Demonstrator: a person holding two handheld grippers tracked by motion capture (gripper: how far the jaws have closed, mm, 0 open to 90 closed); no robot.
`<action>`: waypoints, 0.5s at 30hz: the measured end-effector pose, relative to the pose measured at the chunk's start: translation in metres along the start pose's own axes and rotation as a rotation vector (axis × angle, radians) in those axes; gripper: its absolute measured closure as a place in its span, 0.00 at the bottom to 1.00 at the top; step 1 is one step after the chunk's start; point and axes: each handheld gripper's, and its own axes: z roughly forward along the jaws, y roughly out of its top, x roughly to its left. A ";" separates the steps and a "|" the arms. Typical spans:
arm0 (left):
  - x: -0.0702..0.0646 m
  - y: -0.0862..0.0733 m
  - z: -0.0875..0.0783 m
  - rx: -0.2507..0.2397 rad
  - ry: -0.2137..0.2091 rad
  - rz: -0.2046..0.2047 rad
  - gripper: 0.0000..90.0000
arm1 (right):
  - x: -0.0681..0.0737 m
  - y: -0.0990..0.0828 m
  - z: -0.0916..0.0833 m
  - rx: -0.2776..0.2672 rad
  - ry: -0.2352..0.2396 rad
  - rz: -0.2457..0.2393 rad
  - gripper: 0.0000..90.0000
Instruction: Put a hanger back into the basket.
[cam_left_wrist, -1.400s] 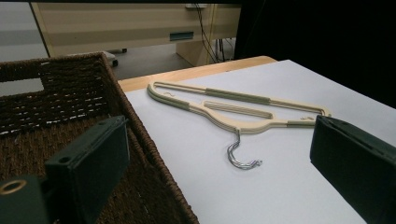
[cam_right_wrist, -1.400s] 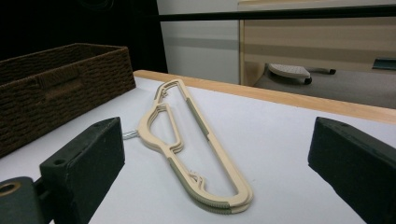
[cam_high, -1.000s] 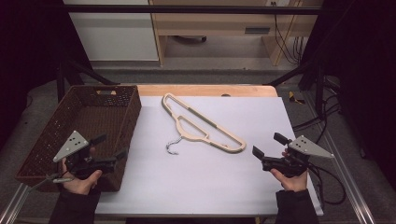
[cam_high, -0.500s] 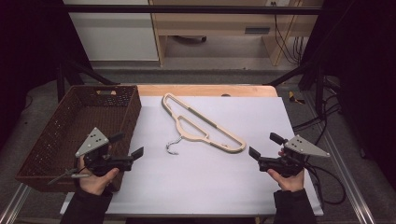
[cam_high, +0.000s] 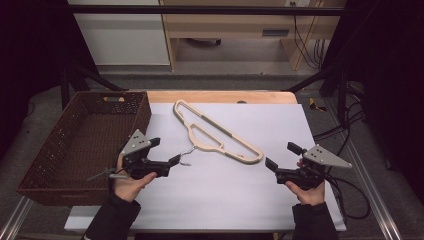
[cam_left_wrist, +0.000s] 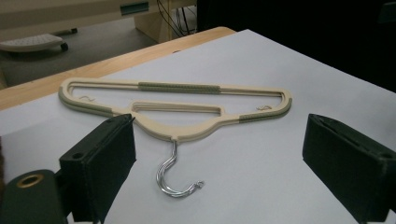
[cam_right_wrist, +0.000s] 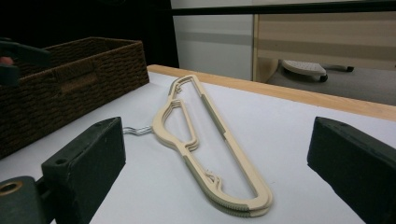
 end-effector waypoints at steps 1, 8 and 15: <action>0.002 0.001 0.012 0.015 -0.008 -0.012 0.12 | 0.001 0.000 0.000 -0.005 0.000 0.001 0.05; 0.006 -0.002 0.046 0.050 -0.015 -0.021 0.14 | -0.001 0.001 -0.002 -0.007 0.002 0.000 0.05; 0.016 -0.011 0.079 0.107 -0.010 -0.012 0.22 | 0.000 0.001 -0.001 -0.008 -0.002 0.003 0.05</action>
